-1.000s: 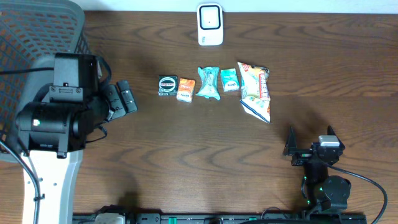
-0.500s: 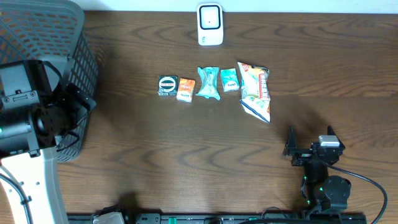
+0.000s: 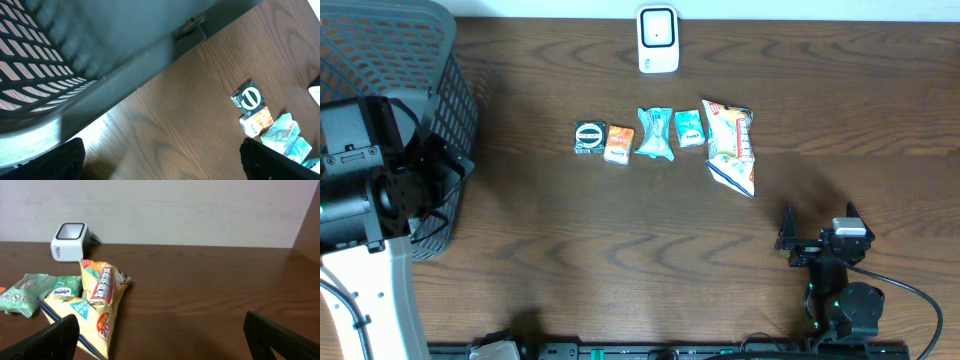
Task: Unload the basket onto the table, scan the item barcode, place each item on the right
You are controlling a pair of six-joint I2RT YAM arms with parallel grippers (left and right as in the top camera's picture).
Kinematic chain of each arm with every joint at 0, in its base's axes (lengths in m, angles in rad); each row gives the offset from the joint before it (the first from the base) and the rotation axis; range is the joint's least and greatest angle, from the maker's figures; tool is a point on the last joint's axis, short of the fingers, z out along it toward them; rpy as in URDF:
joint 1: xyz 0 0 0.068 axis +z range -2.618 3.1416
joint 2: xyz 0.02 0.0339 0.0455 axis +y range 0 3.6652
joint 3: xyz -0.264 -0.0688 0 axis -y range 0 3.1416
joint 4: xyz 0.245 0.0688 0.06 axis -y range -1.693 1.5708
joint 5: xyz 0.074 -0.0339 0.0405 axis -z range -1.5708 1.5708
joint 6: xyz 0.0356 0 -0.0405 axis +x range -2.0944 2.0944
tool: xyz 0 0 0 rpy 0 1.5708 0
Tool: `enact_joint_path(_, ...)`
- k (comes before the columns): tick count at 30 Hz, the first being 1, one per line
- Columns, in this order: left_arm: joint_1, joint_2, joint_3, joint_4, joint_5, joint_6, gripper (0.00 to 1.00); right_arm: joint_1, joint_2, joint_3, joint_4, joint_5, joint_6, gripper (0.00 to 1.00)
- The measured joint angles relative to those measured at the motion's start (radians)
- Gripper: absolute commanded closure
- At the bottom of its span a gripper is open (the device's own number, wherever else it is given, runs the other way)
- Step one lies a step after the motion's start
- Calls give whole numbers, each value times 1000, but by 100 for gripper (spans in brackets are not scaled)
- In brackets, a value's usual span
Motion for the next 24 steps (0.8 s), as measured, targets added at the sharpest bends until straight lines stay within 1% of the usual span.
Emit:
enact_joint_path(21,0,0,0,0,0,0,3,0,0,0,1,8,0,1)
enact_joint_path(24,0,0,0,0,0,0,2,0,0,0,4,-22,19,1)
